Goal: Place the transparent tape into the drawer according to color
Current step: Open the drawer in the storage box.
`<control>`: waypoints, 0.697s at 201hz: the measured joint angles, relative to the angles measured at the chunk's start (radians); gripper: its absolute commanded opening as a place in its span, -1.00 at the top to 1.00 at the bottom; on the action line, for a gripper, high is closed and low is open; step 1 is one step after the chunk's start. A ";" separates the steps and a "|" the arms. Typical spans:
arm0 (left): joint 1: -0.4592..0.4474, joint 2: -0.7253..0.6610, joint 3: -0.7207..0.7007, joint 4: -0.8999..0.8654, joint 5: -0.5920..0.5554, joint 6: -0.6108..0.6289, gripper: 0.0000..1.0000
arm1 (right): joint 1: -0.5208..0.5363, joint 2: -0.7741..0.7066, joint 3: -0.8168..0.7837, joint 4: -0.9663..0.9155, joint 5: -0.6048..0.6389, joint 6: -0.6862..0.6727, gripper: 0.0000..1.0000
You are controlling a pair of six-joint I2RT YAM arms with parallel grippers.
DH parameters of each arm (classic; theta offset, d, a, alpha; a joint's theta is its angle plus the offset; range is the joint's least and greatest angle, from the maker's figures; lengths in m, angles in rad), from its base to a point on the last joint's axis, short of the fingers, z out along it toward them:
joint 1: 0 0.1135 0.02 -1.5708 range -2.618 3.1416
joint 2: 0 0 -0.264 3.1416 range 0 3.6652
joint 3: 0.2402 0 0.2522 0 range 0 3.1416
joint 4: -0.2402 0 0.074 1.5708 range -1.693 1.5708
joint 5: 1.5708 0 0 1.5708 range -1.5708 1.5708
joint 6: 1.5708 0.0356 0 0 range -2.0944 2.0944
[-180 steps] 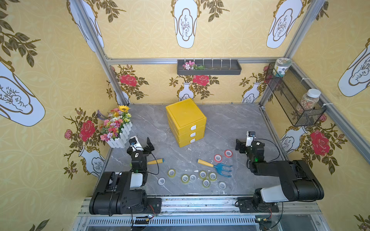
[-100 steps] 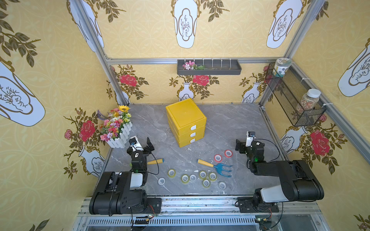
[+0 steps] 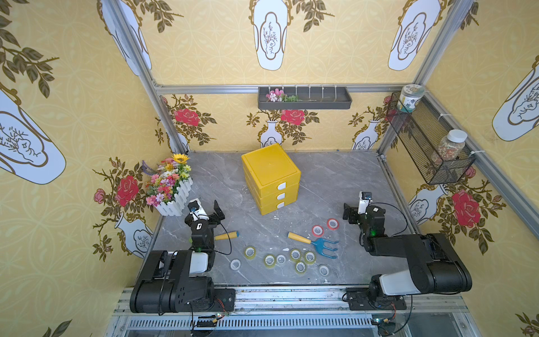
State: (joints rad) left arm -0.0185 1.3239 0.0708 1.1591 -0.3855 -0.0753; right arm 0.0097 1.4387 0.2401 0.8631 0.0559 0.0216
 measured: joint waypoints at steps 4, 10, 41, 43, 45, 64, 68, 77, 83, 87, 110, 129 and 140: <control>0.000 0.000 0.000 0.000 0.000 0.000 -0.99 | 0.000 0.000 0.000 0.000 0.000 0.000 -0.95; 0.000 0.000 0.000 0.000 0.000 0.000 -0.99 | 0.000 0.000 0.000 0.000 0.000 0.000 -0.95; 0.000 0.001 0.000 0.000 0.000 0.000 -0.99 | -0.005 0.000 0.000 -0.001 -0.005 0.000 -0.95; 0.000 0.001 0.000 0.000 0.000 0.000 -0.99 | -0.005 0.000 0.000 -0.001 -0.005 0.000 -0.95; 0.000 0.001 0.000 0.000 0.000 0.000 -0.99 | -0.005 0.000 0.000 -0.001 -0.005 0.000 -0.95; 0.000 0.001 0.000 0.000 0.000 0.000 -0.99 | -0.010 0.000 0.002 -0.003 -0.013 0.001 -0.95; 0.000 0.001 0.000 0.000 0.000 0.000 -1.00 | -0.010 0.000 0.002 -0.002 -0.016 0.001 -0.95; 0.000 -0.001 0.000 0.000 0.000 0.000 -0.99 | -0.010 -0.002 0.002 -0.003 -0.016 0.001 -0.95; 0.000 -0.007 0.002 -0.003 -0.001 0.000 -0.99 | -0.010 -0.010 0.003 -0.011 -0.016 0.000 -0.95; 0.000 -0.015 0.008 -0.013 -0.002 0.000 -0.99 | -0.010 -0.019 0.007 -0.027 -0.015 0.001 -0.95; -0.001 -0.083 0.090 -0.122 -0.020 -0.003 -0.99 | 0.017 -0.107 0.085 -0.159 0.008 0.000 -0.95; 0.000 -0.129 0.160 -0.222 -0.038 -0.004 -0.99 | 0.062 -0.148 0.162 -0.254 0.052 -0.006 -0.95; 0.000 -0.159 0.187 -0.282 -0.048 -0.009 -0.99 | 0.099 -0.162 0.198 -0.320 0.096 -0.011 -0.95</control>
State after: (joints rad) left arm -0.0189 1.1648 0.2577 0.8772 -0.4332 -0.0841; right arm 0.1085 1.2766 0.4385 0.5430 0.1520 0.0105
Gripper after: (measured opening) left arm 0.997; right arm 0.973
